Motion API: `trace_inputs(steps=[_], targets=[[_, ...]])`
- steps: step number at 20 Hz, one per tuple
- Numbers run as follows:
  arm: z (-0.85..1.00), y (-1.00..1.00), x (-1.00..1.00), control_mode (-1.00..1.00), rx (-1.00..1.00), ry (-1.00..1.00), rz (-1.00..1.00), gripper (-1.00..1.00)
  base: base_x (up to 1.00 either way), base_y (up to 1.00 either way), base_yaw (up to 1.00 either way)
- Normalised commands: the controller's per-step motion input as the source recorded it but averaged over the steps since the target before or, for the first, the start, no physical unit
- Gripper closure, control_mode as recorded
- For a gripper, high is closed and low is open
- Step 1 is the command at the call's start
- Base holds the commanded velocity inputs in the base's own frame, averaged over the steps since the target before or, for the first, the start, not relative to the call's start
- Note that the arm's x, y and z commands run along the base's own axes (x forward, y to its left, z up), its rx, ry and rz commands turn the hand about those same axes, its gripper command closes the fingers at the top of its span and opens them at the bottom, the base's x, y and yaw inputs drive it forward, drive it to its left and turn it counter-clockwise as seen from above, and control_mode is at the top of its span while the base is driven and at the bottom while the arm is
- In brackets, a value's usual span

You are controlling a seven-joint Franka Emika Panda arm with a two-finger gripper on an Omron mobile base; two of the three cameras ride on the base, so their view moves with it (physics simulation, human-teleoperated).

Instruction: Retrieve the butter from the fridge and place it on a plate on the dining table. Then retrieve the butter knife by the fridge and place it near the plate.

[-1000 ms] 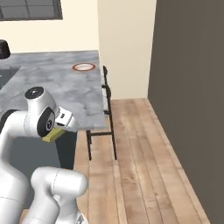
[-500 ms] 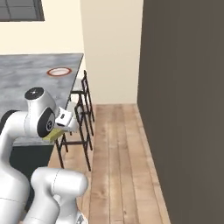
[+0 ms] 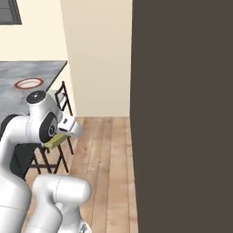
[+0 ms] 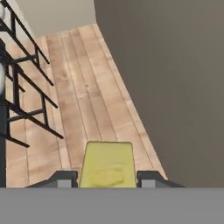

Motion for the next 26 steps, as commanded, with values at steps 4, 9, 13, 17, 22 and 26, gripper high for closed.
trace_inputs(steps=[4, 9, 13, 17, 22, 26], targets=[[0.00, 0.00, 0.00, 1.00, 0.00, 0.00, 0.00, 1.00, 1.00, -0.32, 0.02], [0.00, 0.00, 0.00, 1.00, 0.00, 0.00, 0.00, 1.00, 1.00, -0.09, 0.10], [0.00, 0.00, 0.00, 1.00, 0.00, 0.00, 0.00, 1.00, 1.00, 0.00, 0.43], [0.00, 0.00, 0.00, 1.00, 0.00, 0.00, 0.00, 1.00, 1.00, -0.20, 0.52], [0.00, 0.00, 0.00, 1.00, 0.00, 0.00, 0.00, 1.00, 0.73, -0.50, 0.53], [0.00, 0.00, 0.00, 1.00, 0.00, 0.00, 0.00, 1.00, 0.38, -0.74, 0.58]])
